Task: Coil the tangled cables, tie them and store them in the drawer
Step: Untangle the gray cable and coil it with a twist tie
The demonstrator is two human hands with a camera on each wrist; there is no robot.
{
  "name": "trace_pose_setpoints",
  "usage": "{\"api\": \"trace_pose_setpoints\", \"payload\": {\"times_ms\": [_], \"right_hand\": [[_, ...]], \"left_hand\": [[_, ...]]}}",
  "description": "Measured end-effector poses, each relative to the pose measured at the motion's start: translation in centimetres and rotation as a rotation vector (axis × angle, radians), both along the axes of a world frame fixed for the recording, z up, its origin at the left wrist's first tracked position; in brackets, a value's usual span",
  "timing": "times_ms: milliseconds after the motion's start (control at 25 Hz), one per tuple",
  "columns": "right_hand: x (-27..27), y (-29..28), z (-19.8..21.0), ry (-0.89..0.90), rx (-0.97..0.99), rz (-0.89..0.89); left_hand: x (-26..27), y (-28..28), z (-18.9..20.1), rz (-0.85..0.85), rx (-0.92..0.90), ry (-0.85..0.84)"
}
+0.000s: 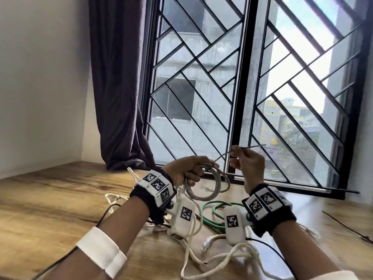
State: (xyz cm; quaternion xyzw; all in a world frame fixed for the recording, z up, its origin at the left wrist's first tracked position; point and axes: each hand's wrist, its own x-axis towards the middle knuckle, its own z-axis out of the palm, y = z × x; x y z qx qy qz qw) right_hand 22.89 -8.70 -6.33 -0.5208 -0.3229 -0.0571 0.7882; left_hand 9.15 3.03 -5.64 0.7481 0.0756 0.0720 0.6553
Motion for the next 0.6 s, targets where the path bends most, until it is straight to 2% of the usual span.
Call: {"api": "trace_pose_setpoints", "payload": {"times_ms": [40,120,200,360,480,600], "right_hand": [[-0.4,0.2,-0.2,-0.001,-0.04,0.108],[-1.6,0.7,-0.7,-0.119,-0.213,0.267],[-2.6,1.1,-0.8,-0.27,-0.3,0.316],[-2.3,1.1,-0.6,-0.282,-0.307,0.28],[-1.2,1.0,-0.6,-0.275,-0.351,0.112],[-0.5,1.2,-0.7,-0.261,-0.397,0.042]], "left_hand": [[0.1,0.0,-0.1,0.009,-0.009,-0.005],[0.4,0.1,-0.1,0.043,-0.029,-0.007],[0.4,0.2,0.0,0.062,-0.047,-0.016],[0.8,0.0,-0.3,0.051,-0.096,-0.088],[1.1,-0.2,-0.5,0.123,-0.072,-0.214],[1.1,-0.2,-0.4,0.142,-0.047,-0.321]]}}
